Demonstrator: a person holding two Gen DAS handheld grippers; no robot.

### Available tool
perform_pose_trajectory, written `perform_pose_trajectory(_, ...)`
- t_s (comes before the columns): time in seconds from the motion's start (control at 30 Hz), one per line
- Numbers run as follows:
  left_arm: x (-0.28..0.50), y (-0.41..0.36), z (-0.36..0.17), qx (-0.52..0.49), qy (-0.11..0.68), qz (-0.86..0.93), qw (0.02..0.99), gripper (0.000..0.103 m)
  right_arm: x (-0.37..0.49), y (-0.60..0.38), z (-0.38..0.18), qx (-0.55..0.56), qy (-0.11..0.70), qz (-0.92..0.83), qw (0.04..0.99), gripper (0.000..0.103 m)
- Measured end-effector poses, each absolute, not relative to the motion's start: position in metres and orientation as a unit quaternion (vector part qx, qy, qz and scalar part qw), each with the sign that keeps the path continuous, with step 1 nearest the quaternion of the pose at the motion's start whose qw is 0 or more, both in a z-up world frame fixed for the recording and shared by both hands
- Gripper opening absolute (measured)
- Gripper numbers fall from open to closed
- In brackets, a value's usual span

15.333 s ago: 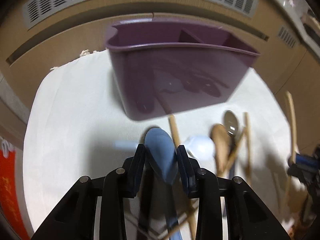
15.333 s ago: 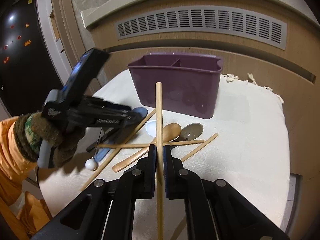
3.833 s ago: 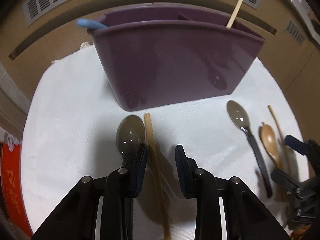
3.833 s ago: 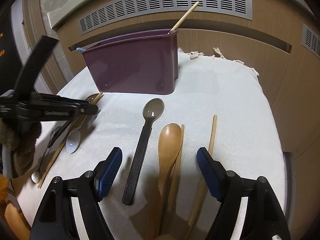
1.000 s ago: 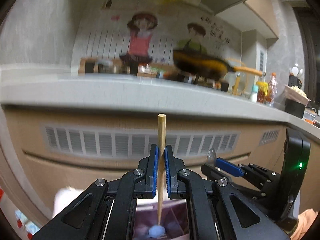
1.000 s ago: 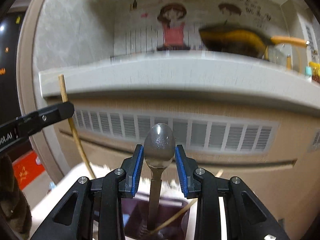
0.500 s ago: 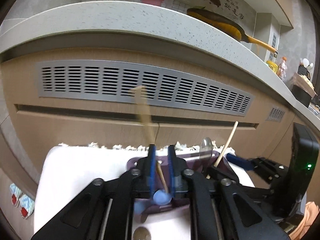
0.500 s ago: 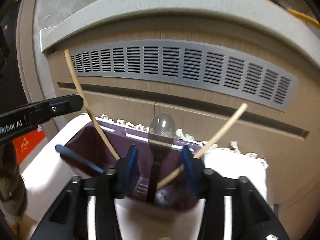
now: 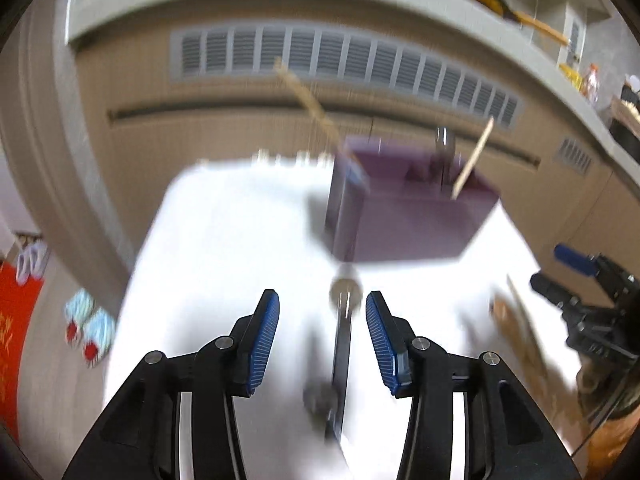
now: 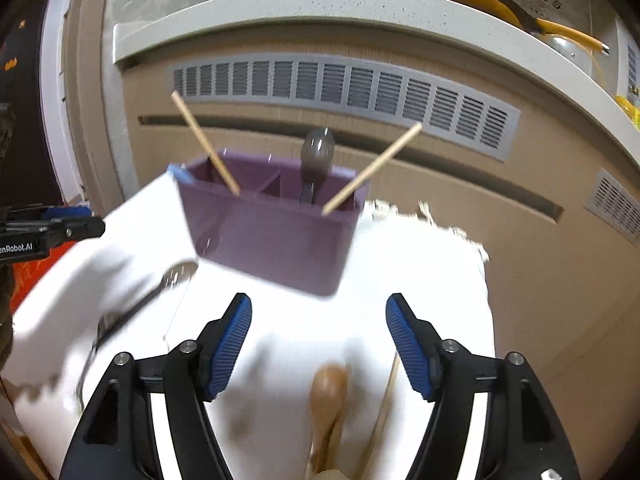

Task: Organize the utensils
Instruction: 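Lower the chopstick into the purple caddy with the left tool while the right drops the grey spoon in, then grasp the white-knobbed metal spoon with the left tool while the right grasps the wooden spoon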

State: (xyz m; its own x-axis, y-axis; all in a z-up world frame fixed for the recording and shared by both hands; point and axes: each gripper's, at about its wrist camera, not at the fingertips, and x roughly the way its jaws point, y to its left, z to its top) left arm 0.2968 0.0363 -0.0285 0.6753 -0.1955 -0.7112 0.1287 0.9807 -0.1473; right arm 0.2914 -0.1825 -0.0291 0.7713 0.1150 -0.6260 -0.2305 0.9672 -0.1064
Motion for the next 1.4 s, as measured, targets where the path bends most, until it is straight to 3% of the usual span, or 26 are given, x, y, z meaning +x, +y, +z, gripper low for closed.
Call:
perform_pose_trajectory(0.2,0.264,0.029,-0.071,-0.046,0.462,-0.111,0.879,0.046,0.257,-0.185,-0.051,-0.096,0.343,0.092,0.93,0.073)
perform_pose_trajectory(0.43,0.26,0.02,-0.077,-0.04,0.487,-0.116,0.865,0.046,0.235,-0.189,-0.061,-0.11,0.336,0.076,0.932,0.075)
perform_pose_trajectory(0.7,0.172,-0.014,-0.076,0.045,0.46,-0.168,0.871,0.046,0.24,-0.198,-0.076,-0.08,0.355,0.073,0.929,0.077)
perform_pose_trajectory(0.87,0.168,-0.021,-0.082,0.058,0.436,-0.106,0.892,0.044,0.234,-0.196,-0.076,-0.076,0.35,0.075,0.931,0.077)
perform_pose_trajectory(1.1,0.173,-0.019,-0.094,0.045,0.447,-0.096,0.888,0.023,0.222,-0.2,-0.068,-0.085,0.333,0.058,0.937,0.077)
perform_pose_trajectory(1.4,0.162,-0.002,-0.033,0.036,0.352,-0.107,0.929,0.023,0.217,-0.205,-0.056,-0.084,0.326,0.065,0.939,0.077)
